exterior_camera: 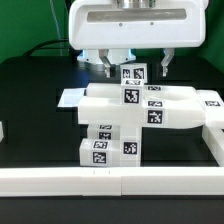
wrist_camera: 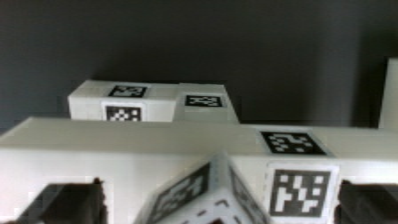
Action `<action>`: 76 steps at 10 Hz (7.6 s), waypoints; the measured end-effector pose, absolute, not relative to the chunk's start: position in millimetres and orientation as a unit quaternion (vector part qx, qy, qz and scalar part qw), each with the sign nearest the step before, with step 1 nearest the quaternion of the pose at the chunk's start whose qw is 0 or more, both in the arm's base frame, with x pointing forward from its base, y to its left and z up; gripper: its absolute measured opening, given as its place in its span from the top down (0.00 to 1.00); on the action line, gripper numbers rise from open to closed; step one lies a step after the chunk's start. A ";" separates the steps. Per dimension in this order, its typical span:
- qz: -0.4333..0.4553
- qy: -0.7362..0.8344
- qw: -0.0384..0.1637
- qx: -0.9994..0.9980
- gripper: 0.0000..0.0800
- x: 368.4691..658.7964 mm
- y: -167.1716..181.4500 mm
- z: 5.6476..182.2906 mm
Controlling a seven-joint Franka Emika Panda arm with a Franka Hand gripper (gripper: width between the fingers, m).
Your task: Assemble chair
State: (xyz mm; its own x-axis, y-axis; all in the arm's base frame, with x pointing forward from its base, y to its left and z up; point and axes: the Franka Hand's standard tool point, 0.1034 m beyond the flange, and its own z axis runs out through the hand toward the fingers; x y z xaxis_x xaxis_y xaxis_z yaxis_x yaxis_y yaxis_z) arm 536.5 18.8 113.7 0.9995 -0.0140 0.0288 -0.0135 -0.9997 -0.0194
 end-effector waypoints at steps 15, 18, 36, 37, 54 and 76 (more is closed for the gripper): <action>-0.014 0.029 0.010 -0.999 0.64 536.0 16.6 112.8; -0.013 0.192 0.021 -0.981 0.64 535.8 20.6 112.4; -0.013 0.107 0.010 -0.994 0.19 535.9 19.9 112.1; -0.013 0.064 0.008 -0.998 0.19 536.1 19.7 112.3; -0.012 -0.120 -0.002 -0.993 0.64 534.6 15.7 111.1; -0.012 -0.059 -0.002 -0.998 0.19 535.0 25.8 111.5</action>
Offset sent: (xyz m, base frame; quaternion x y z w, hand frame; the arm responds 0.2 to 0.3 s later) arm 0.0035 -0.0049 0.0004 -0.0085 0.0036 -0.2302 0.9731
